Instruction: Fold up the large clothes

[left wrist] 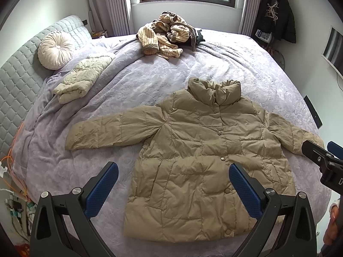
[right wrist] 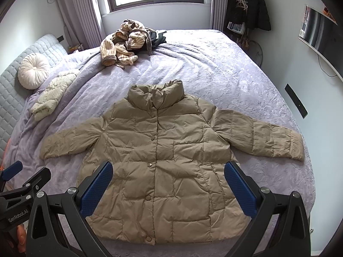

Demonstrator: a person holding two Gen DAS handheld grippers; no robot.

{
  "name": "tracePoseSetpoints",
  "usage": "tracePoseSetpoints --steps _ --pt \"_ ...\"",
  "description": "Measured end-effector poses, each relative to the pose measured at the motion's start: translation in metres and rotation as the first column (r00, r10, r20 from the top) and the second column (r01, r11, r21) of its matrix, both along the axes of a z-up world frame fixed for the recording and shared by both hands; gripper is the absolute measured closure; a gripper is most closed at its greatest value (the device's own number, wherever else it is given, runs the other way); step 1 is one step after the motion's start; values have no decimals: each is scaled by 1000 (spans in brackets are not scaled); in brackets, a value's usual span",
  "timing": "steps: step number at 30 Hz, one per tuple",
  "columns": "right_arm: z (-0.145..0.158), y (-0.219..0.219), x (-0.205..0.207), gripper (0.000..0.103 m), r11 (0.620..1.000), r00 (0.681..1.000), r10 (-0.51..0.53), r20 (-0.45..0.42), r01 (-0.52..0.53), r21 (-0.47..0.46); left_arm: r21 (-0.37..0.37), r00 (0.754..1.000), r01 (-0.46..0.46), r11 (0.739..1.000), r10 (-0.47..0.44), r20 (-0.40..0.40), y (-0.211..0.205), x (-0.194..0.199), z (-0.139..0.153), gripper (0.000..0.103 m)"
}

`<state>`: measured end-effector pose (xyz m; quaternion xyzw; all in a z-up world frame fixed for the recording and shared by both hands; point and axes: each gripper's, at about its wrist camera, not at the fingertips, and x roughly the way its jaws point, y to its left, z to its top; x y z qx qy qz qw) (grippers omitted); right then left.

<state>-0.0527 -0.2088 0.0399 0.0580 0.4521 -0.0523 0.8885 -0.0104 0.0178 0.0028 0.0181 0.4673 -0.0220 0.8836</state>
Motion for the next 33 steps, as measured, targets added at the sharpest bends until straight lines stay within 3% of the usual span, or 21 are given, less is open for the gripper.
tracePoseSetpoints --steps 10,19,24,29,33 --pt "-8 6 1 0 999 1000 8 -25 -7 44 -20 998 -24 1000 22 -66 23 15 -12 0" --pt "-46 61 33 0 992 985 103 -141 -90 92 -133 980 -86 987 60 -188 86 39 -59 0" --pt "-70 95 60 0 980 966 166 -200 -139 143 -177 953 -186 966 133 -274 141 66 -112 0" --pt "-97 138 78 0 956 947 253 -197 -214 199 -195 944 -238 951 179 -278 189 93 -170 0" --pt "-135 172 95 0 948 906 287 -312 -222 227 -249 922 -319 915 238 -305 240 131 -227 0"
